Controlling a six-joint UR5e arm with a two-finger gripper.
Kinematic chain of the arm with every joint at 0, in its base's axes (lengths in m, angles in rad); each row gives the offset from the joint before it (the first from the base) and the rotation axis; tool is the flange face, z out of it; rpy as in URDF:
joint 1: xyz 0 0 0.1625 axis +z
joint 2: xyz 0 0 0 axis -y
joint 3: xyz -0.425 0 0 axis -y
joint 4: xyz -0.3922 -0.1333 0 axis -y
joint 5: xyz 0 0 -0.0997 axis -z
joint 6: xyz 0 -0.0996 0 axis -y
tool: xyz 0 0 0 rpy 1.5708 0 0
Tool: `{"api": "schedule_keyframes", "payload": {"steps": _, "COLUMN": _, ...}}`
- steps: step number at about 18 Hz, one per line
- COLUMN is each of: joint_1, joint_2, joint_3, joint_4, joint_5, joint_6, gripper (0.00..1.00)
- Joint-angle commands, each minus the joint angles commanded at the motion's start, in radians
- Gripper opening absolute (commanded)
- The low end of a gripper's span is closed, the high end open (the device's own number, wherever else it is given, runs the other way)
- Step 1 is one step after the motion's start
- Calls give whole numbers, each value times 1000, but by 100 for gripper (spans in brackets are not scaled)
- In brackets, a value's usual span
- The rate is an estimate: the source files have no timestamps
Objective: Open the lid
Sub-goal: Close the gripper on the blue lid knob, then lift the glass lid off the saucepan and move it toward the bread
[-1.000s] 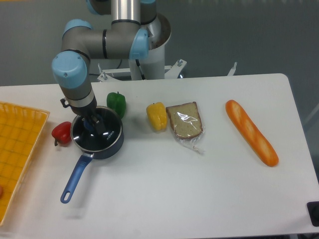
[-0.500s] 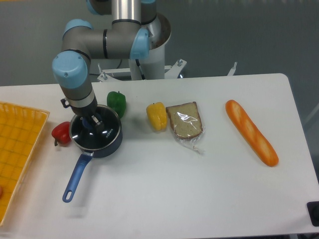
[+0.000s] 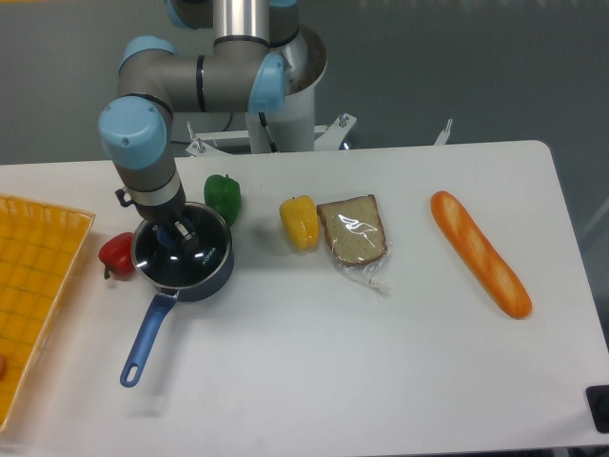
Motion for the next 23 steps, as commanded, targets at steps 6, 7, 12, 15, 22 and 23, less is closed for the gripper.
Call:
{"api": "schedule_keyframes", "payload": {"steps": 6, "joint_1": 28, "joint_2": 2, "joint_3": 80, "joint_4": -67, "joint_5": 2, "joint_6": 21, "gripper": 57}}
{"api": "schedule_keyframes", "payload": {"steps": 7, "joint_1": 37, "joint_2": 8, "joint_3": 87, "joint_4": -72, "joint_5": 2, "joint_6": 43, "gripper": 57}}
{"api": "schedule_keyframes", "payload": {"steps": 12, "joint_1": 93, "joint_2": 12, "joint_3": 158, "joint_4": -147, "joint_5": 2, "joint_6": 159, "gripper": 57}}
{"api": "schedule_keyframes", "payload": {"steps": 15, "joint_1": 141, "joint_2": 12, "joint_3": 186, "joint_4": -153, "joint_5": 2, "joint_6": 228, "gripper": 57}}
{"api": "schedule_keyframes", "payload": {"steps": 22, "joint_1": 224, "joint_2": 6, "joint_3": 196, "joint_4": -156, "joint_5": 5, "joint_6": 412, "gripper": 56}}
{"api": "schedule_keyframes", "payload": {"steps": 23, "joint_1": 235, "joint_2": 2, "joint_3": 201, "joint_4": -156, "joint_5": 5, "joint_6": 441, "gripper": 56}}
